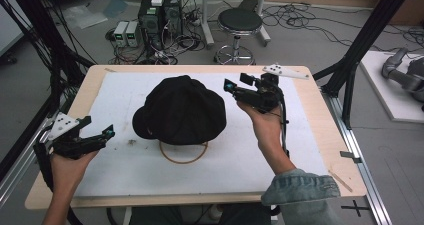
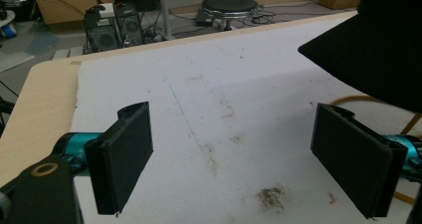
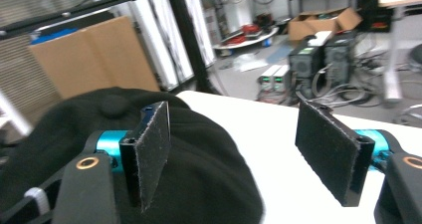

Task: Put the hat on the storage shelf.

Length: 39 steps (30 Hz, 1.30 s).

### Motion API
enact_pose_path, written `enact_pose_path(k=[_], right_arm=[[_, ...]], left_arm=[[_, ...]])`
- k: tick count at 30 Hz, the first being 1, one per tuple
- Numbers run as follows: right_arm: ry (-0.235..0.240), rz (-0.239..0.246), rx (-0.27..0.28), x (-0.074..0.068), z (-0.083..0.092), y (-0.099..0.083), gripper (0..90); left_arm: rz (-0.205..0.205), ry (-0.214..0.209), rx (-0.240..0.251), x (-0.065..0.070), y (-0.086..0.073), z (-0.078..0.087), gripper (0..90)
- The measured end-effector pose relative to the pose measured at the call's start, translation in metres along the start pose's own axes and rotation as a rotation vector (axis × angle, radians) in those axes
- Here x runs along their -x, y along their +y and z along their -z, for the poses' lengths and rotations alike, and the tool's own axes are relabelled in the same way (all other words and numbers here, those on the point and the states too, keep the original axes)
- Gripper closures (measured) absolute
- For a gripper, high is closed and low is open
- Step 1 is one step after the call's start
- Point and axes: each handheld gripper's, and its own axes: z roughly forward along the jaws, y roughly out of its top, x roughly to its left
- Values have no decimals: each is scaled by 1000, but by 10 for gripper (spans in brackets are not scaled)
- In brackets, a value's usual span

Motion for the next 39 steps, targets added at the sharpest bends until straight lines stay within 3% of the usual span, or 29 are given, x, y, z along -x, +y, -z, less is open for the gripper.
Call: enact_pose_path(k=[12, 16, 22, 30, 35, 39], right_arm=[[-200, 0, 19, 45, 36, -20, 219], [-271, 17, 15, 56, 46, -29, 209], [-341, 17, 14, 68, 56, -43, 159], [-404, -5, 2, 80, 67, -53, 129], [-417, 8, 33, 83, 74, -57, 128], [-433, -4, 19, 90, 78, -70, 128]], left_arm=[[-2, 1, -1, 0, -1, 0, 168], [-1, 5, -1, -1, -2, 1, 168], [0, 7, -2, -1, -2, 1, 168], [-3, 8, -3, -2, -3, 1, 168], [-2, 9, 1, -2, -3, 1, 168], [-1, 11, -1, -2, -4, 1, 168]])
